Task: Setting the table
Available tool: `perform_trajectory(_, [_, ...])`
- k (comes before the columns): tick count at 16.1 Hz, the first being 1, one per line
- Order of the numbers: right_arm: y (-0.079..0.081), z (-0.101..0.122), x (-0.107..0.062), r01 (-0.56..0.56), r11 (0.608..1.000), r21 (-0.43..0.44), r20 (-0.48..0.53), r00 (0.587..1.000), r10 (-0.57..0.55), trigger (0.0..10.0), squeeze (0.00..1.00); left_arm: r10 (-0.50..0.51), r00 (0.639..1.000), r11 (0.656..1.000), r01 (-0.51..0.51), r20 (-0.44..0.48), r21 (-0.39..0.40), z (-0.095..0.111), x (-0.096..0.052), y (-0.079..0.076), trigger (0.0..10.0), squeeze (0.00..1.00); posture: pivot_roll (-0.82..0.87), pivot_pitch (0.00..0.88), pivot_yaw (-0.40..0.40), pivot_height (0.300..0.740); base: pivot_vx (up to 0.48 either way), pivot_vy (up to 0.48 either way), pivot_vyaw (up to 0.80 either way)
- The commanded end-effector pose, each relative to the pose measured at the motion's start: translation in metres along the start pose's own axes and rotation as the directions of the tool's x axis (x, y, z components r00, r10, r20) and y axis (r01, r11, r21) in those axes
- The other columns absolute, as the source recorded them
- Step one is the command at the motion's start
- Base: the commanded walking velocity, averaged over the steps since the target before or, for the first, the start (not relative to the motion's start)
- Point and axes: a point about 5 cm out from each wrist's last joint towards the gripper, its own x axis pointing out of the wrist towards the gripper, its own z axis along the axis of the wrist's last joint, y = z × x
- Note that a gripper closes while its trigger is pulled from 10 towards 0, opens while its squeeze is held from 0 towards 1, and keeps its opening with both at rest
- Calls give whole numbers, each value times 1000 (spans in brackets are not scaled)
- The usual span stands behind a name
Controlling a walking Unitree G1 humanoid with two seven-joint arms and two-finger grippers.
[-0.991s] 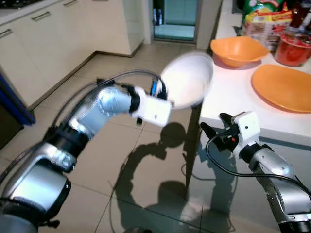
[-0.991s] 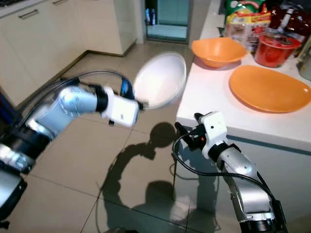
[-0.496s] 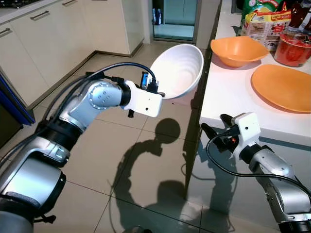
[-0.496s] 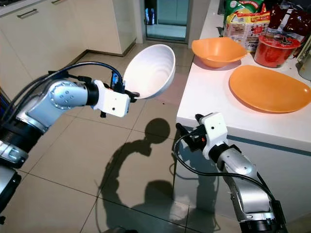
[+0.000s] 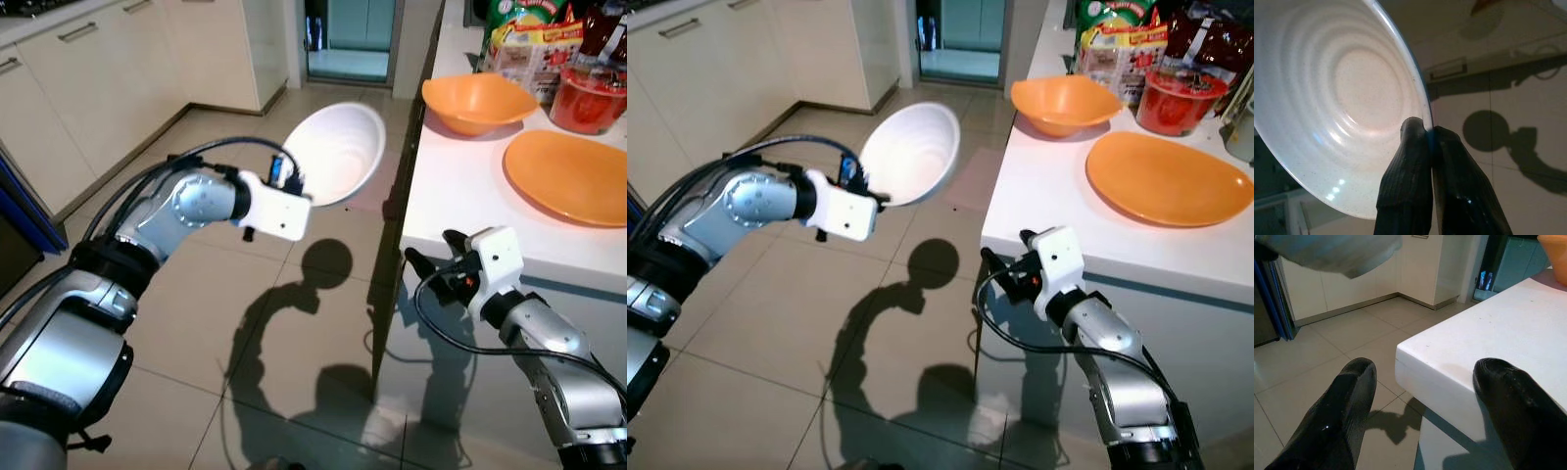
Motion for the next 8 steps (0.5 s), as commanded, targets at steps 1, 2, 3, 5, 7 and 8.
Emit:
perform_trajectory(1, [1,-1,1,4,1000,-1,-15,1000,-4,10000,0,32,999,998,-32,-7,49,1,-5,13,0,0,-21,0,78,740,0,0,0])
perform_trajectory(2, [2,-1,1,4,1000,3,-17,1000,-4,10000,0,27,1000,998,-26,-5,51,1,-5,12,0,0,-21,0,77,740,0,0,0])
perform_trajectory(3, [1,-2,1,9,1000,6,-20,1000,-9,10000,0,29,1000,998,-29,-3,60,0,-5,15,0,0,-21,0,78,740,0,0,0])
perform_trajectory(5, [1,-2,1,12,1000,2,-22,1000,-12,10000,0,52,999,997,-51,-5,57,-1,-6,19,0,0,-21,0,79,740,0,0,0])
perform_trajectory(7, [2,-2,1,11,1000,4,-19,1000,-11,10000,0,52,999,996,-51,-8,70,-2,-6,20,0,0,-20,0,79,740,0,0,0])
perform_trajectory(8, [2,-3,2,12,1000,3,-20,1000,-12,10000,0,39,999,996,-38,-7,86,-2,-7,18,0,0,-23,0,83,740,0,0,0])
